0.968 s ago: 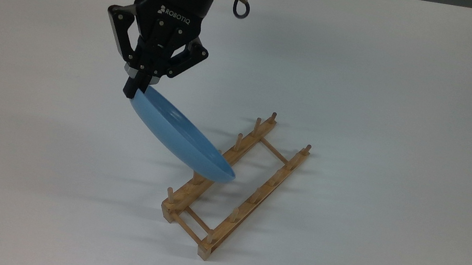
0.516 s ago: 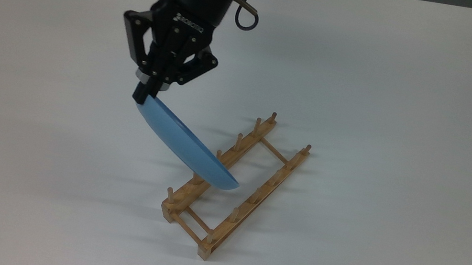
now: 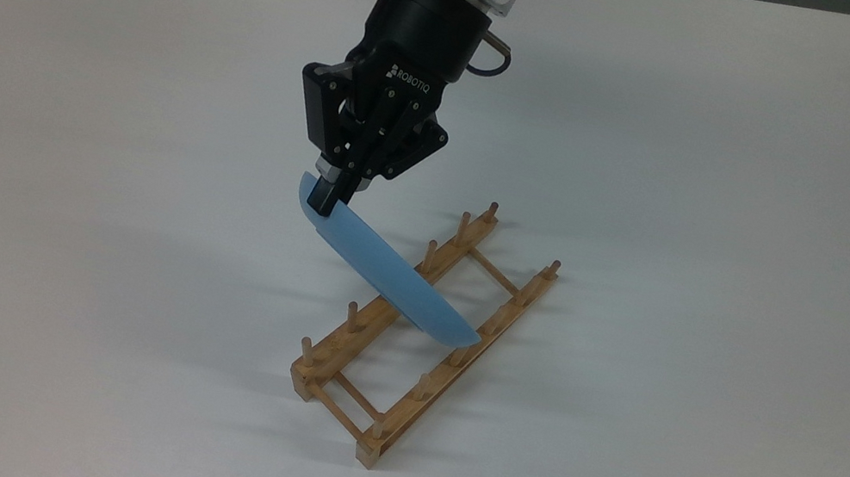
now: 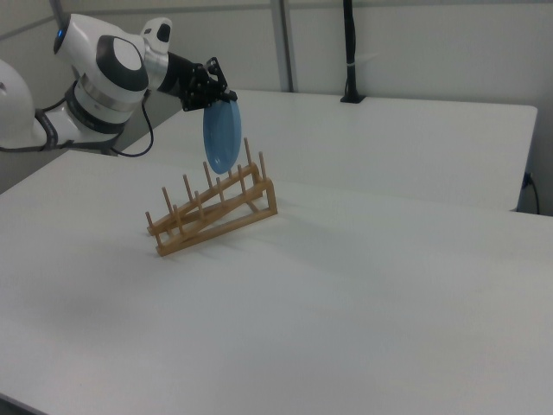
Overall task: Place plate in plate rack
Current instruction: 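Carry the upright plate over the wooden rack between the pegs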
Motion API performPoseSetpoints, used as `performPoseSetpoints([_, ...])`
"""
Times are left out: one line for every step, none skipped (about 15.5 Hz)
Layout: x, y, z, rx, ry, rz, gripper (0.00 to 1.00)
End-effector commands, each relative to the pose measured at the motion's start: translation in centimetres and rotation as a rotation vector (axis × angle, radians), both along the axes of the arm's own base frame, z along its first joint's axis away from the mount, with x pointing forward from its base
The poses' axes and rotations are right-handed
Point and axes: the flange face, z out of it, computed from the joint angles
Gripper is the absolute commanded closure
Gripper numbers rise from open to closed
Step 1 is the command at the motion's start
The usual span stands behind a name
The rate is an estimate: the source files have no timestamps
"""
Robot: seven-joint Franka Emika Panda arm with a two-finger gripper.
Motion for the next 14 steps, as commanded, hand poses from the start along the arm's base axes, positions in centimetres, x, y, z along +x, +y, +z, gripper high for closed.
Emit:
performPoseSetpoints([0.1, 0.2, -2.2, -0.053, 0.009, 0.018, 1.0])
performPoseSetpoints([0.2, 0.0, -2.4, -0.061, 0.008, 0.018, 1.0])
performPoseSetpoints([0.2, 0.2, -2.3, -0.064, 0.006, 0.021, 1.0])
performPoseSetpoints([0.2, 0.1, -2.0, -0.065, 0.002, 0.02, 1.0])
performPoseSetpoints([0.1, 0.2, -1.9, -0.064, -0.001, 0.021, 1.0])
performPoseSetpoints([0.1, 0.4, -2.0, -0.064, 0.001, 0.025, 1.0])
performPoseSetpoints([0.1, 0.6, -2.1, -0.063, 0.002, 0.027, 1.0])
performPoseSetpoints([0.1, 0.6, -2.0, -0.055, -0.003, 0.021, 1.0])
performPoseSetpoints([0.1, 0.5, -1.8, -0.047, -0.012, 0.013, 1.0])
performPoseSetpoints([0.2, 0.5, -1.2, -0.041, -0.028, 0.006, 1.0])
performPoseSetpoints([0.3, 0.5, -0.2, -0.028, -0.052, -0.001, 1.0])
performPoseSetpoints([0.4, 0.4, 0.0, -0.023, -0.058, -0.007, 1.0])
performPoseSetpoints([0.4, 0.4, -0.1, -0.024, -0.057, -0.007, 1.0])
performPoseSetpoints([0.4, 0.5, -0.1, -0.026, -0.058, -0.005, 1.0])
